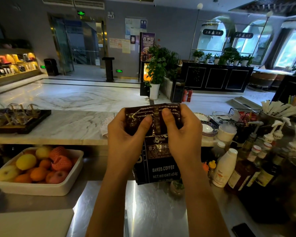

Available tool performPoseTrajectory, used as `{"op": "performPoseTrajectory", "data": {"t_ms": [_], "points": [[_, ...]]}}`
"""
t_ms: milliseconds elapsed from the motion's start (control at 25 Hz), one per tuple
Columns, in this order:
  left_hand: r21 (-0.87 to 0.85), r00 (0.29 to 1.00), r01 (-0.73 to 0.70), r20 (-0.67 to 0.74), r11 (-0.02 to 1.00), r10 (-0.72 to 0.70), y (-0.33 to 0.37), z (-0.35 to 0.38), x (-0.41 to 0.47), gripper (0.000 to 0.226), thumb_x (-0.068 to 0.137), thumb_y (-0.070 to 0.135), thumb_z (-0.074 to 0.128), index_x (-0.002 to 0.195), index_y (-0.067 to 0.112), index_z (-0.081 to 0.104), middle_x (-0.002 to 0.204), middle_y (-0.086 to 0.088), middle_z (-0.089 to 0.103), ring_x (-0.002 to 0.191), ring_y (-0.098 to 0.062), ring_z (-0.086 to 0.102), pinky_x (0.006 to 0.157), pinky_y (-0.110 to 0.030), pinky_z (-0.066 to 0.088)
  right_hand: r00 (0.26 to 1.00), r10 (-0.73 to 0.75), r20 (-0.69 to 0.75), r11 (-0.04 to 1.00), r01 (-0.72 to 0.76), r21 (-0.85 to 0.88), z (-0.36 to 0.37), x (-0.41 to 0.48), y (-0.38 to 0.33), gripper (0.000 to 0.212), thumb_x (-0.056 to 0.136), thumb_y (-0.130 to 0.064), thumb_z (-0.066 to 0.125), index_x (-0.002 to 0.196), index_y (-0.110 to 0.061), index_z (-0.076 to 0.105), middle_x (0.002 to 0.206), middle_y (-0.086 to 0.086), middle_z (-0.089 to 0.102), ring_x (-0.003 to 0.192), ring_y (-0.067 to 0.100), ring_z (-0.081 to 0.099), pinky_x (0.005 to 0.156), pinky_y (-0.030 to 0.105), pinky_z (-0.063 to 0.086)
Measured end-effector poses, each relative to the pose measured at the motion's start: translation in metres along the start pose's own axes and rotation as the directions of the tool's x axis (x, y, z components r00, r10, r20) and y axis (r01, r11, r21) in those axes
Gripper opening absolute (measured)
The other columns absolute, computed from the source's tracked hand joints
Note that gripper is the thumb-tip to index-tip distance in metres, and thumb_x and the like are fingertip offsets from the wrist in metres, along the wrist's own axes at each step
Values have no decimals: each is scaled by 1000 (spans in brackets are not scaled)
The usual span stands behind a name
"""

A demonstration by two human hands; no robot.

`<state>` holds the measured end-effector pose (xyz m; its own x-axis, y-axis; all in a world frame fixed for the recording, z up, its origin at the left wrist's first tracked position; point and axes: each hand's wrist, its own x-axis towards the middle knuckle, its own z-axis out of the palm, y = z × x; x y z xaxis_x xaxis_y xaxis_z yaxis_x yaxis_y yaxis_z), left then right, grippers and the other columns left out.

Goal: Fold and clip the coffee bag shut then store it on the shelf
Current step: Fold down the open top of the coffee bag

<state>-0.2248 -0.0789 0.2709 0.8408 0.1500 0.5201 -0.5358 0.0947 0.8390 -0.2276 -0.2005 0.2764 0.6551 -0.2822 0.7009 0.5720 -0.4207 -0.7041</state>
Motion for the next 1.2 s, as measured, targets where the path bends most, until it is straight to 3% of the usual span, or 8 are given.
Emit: {"op": "performPoseTrajectory", "data": {"t_ms": [120,200,520,720,880,960,1040,1200], "points": [[33,993,49,-113,998,-45,1,4,4,29,79,47,66,80,19,63,71,6,70,69,-3,70,60,-16,54,999,-24,-45,1000,23,-20,9,-5,0,8,94,-25,60,92,-17,61,80,-12,65,77,2,66,62,10,50],[151,982,44,-188,988,-15,-4,4,10,36,79,56,60,71,21,60,63,7,66,61,-1,65,58,-20,52,999,-23,-42,999,22,-24,14,-7,-2,6,93,-25,61,91,-19,60,79,-11,63,74,2,64,61,9,49],[299,962,-60,-236,952,135,-7,10,7,19,94,28,58,78,19,53,63,17,56,62,17,59,58,-4,44,997,71,35,997,-70,-17,15,-5,-8,16,94,-36,54,92,-20,55,73,-15,61,76,-6,64,59,6,47],[344,953,-124,-219,931,208,-9,15,4,18,93,34,56,78,27,51,63,21,56,66,13,60,73,-40,56,983,186,-2,981,-185,-61,14,1,-10,41,88,-56,50,96,-17,59,80,-10,65,79,4,64,59,5,46],[368,947,-186,-179,911,266,-8,18,5,21,92,45,51,81,27,51,63,21,57,70,-4,64,76,-54,54,984,115,-133,989,-126,-74,16,2,-9,30,90,-45,57,91,-15,57,73,-13,59,69,-3,58,56,1,42],[375,949,-205,-149,904,277,-8,19,6,20,95,38,53,81,25,51,63,21,55,65,-1,63,72,-41,57,982,85,-168,993,-96,-63,16,1,-7,25,92,-41,57,85,-16,54,68,-13,57,63,-1,57,54,4,43],[372,950,-205,-146,905,276,-9,21,7,21,98,29,52,79,19,51,61,19,53,62,8,59,60,-11,50,983,58,-176,994,-73,-84,13,3,-4,25,94,-38,54,81,-17,52,65,-12,55,61,-1,57,54,6,42],[372,947,-193,-173,908,271,-9,23,9,33,102,24,43,69,17,46,56,14,46,57,6,53,52,-6,39,985,2,-173,996,-18,-91,10,4,-3,27,98,-31,50,75,-16,51,59,-12,49,59,-4,52,54,7,39]]}}
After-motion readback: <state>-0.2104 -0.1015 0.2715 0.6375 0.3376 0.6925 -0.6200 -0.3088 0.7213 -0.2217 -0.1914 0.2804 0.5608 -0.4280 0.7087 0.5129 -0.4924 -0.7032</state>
